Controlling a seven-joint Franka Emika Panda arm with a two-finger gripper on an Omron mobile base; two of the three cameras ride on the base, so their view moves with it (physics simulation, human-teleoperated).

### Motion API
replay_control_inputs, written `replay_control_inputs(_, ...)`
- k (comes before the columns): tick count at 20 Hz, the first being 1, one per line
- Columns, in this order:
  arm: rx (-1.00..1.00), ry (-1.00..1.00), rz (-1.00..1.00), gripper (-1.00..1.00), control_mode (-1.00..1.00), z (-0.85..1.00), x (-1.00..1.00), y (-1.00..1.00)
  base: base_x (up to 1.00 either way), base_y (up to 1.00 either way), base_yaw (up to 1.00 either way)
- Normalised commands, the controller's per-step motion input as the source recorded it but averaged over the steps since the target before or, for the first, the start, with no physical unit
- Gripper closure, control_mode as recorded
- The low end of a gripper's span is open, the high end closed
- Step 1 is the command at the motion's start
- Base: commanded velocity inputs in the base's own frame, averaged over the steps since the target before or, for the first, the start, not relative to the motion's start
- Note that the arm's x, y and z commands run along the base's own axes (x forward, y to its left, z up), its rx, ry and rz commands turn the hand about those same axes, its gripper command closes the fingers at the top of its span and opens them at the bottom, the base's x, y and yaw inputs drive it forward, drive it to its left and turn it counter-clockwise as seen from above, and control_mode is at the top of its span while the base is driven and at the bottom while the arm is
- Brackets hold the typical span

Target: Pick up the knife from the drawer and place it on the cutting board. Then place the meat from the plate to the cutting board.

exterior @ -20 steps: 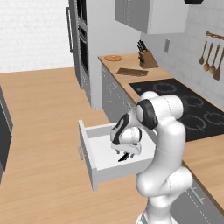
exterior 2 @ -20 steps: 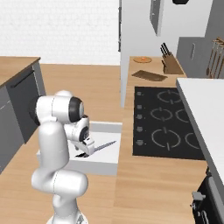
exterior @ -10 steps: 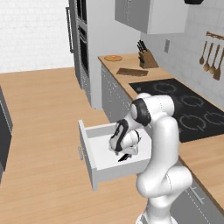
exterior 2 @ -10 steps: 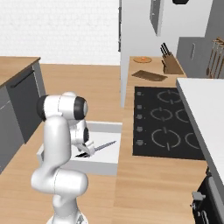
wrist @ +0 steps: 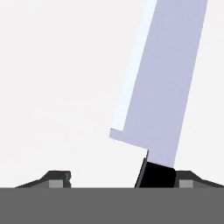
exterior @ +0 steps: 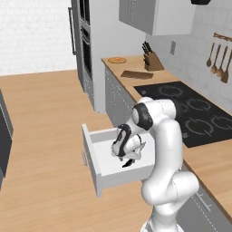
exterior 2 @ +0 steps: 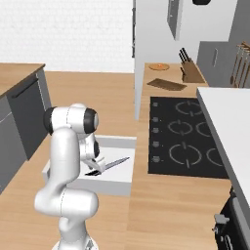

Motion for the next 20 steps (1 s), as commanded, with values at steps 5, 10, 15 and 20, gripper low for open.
replay_control_inputs(5, 0.00, 0.00, 0.00, 1.00, -1.00, -0.43, 0.00, 0.00, 0.00, 0.00, 0.00)
replay_control_inputs(10, 0.00, 0.00, 0.00, 1.00, -1.00, -0.29, 0.00, 0.00, 0.00, 0.00, 0.00)
replay_control_inputs(15, 0.01, -0.07, 0.00, 1.00, -1.00, -0.07, -0.01, 0.00, 0.00, 0.00, 0.00)
replay_control_inputs(20, 0.05, -0.21, -0.06, 1.00, -1.00, 0.93, 0.00, 0.15, 0.00, 0.00, 0.00)
